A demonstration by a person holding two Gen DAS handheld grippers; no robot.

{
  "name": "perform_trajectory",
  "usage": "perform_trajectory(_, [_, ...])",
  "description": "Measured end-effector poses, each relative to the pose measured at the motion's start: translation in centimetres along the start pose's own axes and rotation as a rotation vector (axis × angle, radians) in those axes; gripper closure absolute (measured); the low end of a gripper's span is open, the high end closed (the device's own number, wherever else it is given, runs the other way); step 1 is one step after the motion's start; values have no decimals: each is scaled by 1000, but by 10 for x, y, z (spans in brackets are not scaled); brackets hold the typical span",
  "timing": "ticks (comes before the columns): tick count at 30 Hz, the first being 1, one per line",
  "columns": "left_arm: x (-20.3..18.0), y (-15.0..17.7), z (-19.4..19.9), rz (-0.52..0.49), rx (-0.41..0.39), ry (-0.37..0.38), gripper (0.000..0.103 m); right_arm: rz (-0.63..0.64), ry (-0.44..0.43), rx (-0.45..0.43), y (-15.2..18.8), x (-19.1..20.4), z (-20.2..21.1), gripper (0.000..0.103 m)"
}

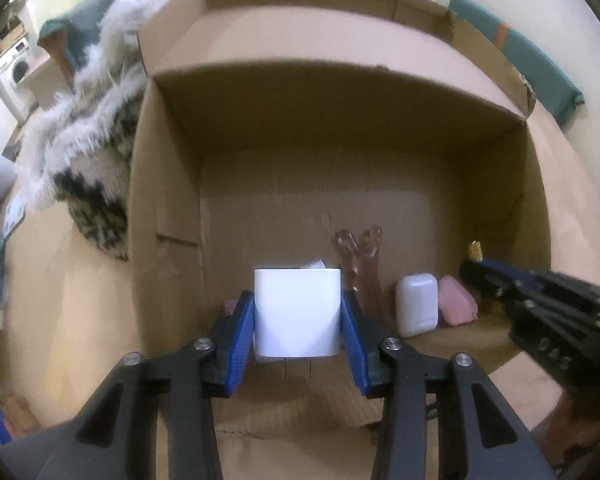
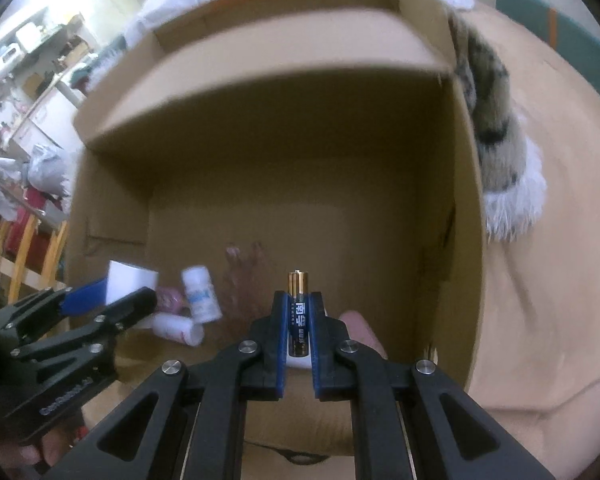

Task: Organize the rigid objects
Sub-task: 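Carry the charger with the left tool while the right tool carries the battery into the box, then open both tools to release the charger and battery in the box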

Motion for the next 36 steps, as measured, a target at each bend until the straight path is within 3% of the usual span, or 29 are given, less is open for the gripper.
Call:
perform_trajectory(13, [3, 10, -15, -25, -2, -51, 65, -11, 10, 74, 11, 2, -20, 92])
perform_trajectory(31, [-5, 12, -21, -49, -1, -78, 64, -31, 8, 78, 7, -2, -21, 92])
perform_trajectory(36, [-7, 12, -18, -58, -3, -71, 42, -43, -3, 73, 8, -4, -22, 92])
Point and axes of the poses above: each gripper's, at about its wrist camera, not at the fingertips, and z roughly against the way its jaws point, x to its left, y to its underside, the point moved 1 cm from there along -z, roughly the way its jaws point, and after that the axes turned 12 degrees about -y, right-handed, at the moved point
